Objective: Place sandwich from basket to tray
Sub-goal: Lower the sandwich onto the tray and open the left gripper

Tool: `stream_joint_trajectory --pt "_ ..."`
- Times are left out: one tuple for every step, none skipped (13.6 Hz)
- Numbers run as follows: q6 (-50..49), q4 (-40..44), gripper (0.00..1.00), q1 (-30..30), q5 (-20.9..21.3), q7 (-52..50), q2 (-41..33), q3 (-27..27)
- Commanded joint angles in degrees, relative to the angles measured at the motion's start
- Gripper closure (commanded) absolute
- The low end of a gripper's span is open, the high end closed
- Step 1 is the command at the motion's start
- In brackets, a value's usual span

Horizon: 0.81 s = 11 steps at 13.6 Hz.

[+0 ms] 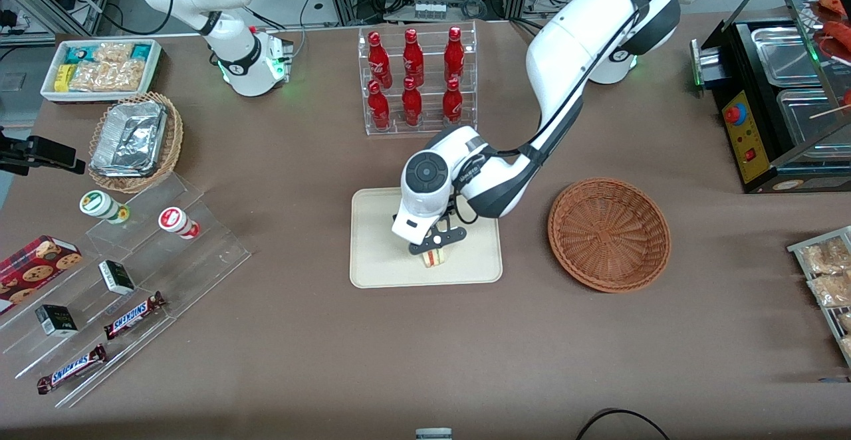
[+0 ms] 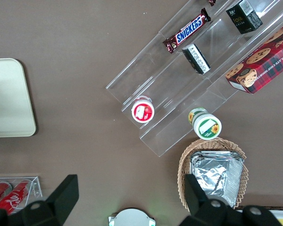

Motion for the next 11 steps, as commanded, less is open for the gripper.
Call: stream_joint_trajectory --pt "-5.5 -0.25 0.0 0.09 0.11 -0.86 -6.49 -0.05" --pt "-7.09 -0.34 0.0 0.0 -0.24 -0.6 -8.77 -0.05" --pt "-7.8 -0.34 0.0 0.17 -0.25 -0.51 -10.71 0.03" --pt "-8.24 -0.42 0.0 0.96 -0.25 -0.42 -12.21 0.12" --pt "-8.94 -0.51 0.0 2.36 -0.33 0.02 -13.53 0.03" --pt "-10.34 -0.95 0.0 4.03 -0.33 2.46 -14.58 -0.05" --pt "-12.7 -0.95 0.0 4.48 -0.42 6.75 -15.55 0.03" --pt "-15.51 -1.13 0.0 5.53 -0.6 11.84 -16.78 0.29" --pt "-19.28 -2.0 0.0 8.84 -1.12 17.89 -18.27 0.04" --pt "-22.89 -3.66 0.0 11.14 -2.69 22.13 -20.29 0.03" --pt "-23.62 -6.03 0.0 12.9 -2.97 25.39 -22.22 0.21"
